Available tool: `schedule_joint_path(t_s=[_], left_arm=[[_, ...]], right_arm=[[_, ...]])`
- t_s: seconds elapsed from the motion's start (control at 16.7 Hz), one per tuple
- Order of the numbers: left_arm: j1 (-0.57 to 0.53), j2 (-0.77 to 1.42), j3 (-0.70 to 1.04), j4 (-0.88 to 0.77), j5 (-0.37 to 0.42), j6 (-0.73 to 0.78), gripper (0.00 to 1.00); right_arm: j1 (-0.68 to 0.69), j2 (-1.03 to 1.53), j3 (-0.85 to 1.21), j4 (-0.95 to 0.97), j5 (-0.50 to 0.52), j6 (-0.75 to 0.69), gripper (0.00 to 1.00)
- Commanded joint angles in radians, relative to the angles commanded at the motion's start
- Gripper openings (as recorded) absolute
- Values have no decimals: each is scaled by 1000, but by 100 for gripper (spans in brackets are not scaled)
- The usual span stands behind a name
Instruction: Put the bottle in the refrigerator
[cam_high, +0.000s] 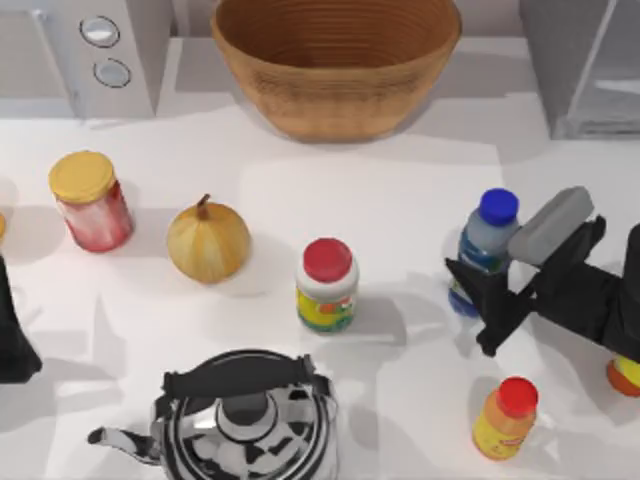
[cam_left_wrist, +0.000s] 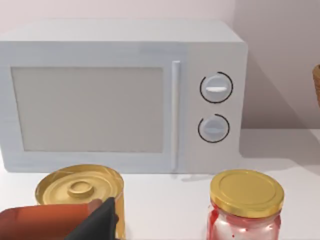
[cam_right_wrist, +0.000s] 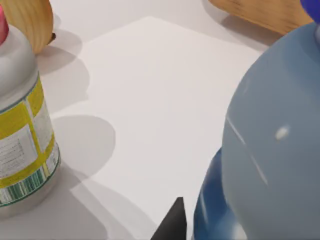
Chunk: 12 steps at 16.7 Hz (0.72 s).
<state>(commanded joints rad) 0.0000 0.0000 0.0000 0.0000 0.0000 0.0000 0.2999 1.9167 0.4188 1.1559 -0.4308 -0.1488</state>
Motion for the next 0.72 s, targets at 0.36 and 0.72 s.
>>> schedule_joint_path(t_s=[0.36,0.72], left_arm=[[0,0,0,0,0,0,100],[0,0,0,0,0,0,100]], right_arm=[[0,0,0,0,0,0,1],[0,0,0,0,0,0,1]])
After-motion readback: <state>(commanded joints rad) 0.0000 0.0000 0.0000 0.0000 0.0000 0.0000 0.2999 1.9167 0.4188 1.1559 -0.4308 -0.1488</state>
